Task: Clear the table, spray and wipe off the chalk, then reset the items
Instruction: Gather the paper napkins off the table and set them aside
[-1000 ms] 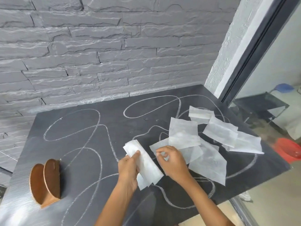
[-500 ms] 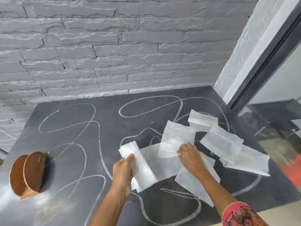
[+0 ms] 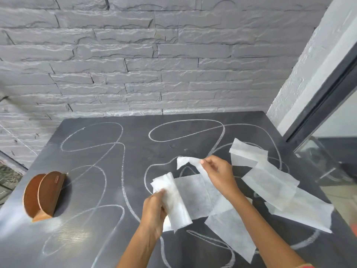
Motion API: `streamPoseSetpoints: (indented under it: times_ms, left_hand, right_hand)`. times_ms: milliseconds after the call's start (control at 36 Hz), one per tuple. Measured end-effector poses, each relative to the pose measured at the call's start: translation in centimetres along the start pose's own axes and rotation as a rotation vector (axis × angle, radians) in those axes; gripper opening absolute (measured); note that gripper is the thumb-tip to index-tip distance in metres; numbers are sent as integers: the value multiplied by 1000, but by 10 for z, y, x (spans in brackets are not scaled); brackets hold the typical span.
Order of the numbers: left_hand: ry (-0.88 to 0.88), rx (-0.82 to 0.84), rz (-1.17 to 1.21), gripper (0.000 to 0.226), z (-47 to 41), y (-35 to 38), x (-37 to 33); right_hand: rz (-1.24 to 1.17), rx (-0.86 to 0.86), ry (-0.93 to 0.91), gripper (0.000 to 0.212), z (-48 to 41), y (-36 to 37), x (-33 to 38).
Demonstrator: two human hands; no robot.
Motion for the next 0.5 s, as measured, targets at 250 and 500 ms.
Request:
streamPoseSetpoints:
  times_ms: [250,500]
  left_hand:
    - [40,36,26,17,10,2,-7]
    - [88,111,191,61,14,-18,-16]
  right_hand:
    - [-49,186,-54,23,43,60,38]
    - [374,346,-190,34,76,108,37]
Point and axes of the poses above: each hand's wrist, its own z-axis away from the middle knuckle, its own y-axis out of the palm, x = y × z, the point moved 4 cm from there along -z, towards the middle knuckle, and after that the axes turned 10 degrees about x, right-handed, at the moved point
